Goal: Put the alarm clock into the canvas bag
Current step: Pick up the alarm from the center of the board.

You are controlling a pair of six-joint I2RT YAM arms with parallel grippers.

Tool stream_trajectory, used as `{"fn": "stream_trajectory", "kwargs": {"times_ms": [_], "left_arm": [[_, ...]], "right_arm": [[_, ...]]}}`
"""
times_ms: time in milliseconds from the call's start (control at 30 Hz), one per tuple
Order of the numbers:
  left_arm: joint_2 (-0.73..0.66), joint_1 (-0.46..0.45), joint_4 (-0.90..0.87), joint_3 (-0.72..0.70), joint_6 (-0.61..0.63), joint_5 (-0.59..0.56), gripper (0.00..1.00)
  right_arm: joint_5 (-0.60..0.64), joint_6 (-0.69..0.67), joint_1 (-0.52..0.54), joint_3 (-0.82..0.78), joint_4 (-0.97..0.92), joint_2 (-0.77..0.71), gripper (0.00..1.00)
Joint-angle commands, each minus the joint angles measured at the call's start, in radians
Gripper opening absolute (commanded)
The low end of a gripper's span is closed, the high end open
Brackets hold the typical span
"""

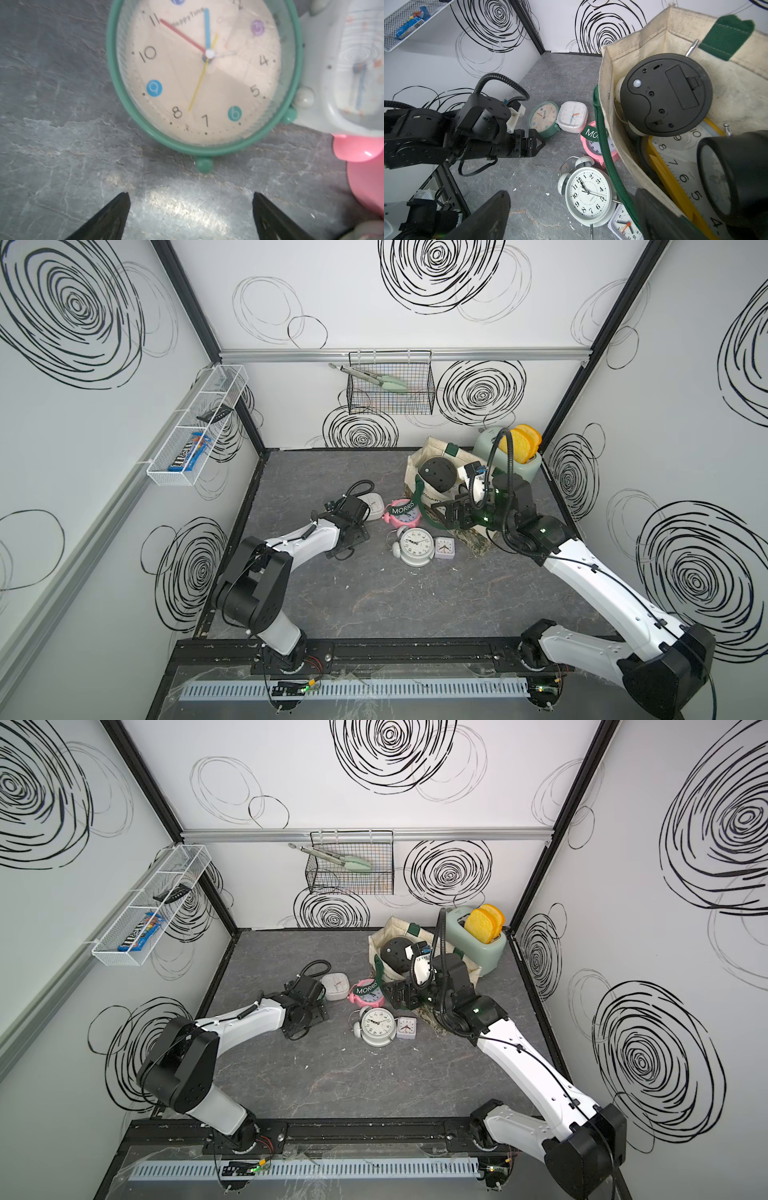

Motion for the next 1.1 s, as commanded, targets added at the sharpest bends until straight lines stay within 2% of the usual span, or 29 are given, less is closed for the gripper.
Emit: {"fn": "stream_trajectory", "kwargs": {"times_ms": [0, 233, 533, 667, 867, 1067], "left_arm": [[0.02, 0.034, 0.003, 0.018, -0.029, -0.057, 0.96], [0.049, 0.109, 0.037, -0.006, 0.014, -0.056, 0.96], [-0.042, 0.222, 0.091, -0.104, 0.08, -0.059, 0.96], [-0.112, 0.208, 0.099, -0.113, 0.159, -0.057, 0.96], [-0.218, 0.162, 0.185, -0.136, 0.382, 0.04, 0.96], [-0.126, 0.158, 0.211, -0.07, 0.418, 0.115, 0.96]], "right_arm": [[-0.018, -0.012, 0.003, -0.015, 0.024, -0.027, 0.97], [-0.03, -0.017, 0.003, -0.025, 0.026, -0.033, 0.97], [-0.05, -0.009, 0.003, -0.045, 0.047, -0.029, 0.97], [-0.057, -0.008, 0.003, -0.047, 0.051, -0.03, 0.97], [-0.071, -0.006, 0.003, -0.048, 0.053, -0.032, 0.97], [-0.091, 0.003, 0.003, -0.051, 0.054, -0.037, 0.97]]}}
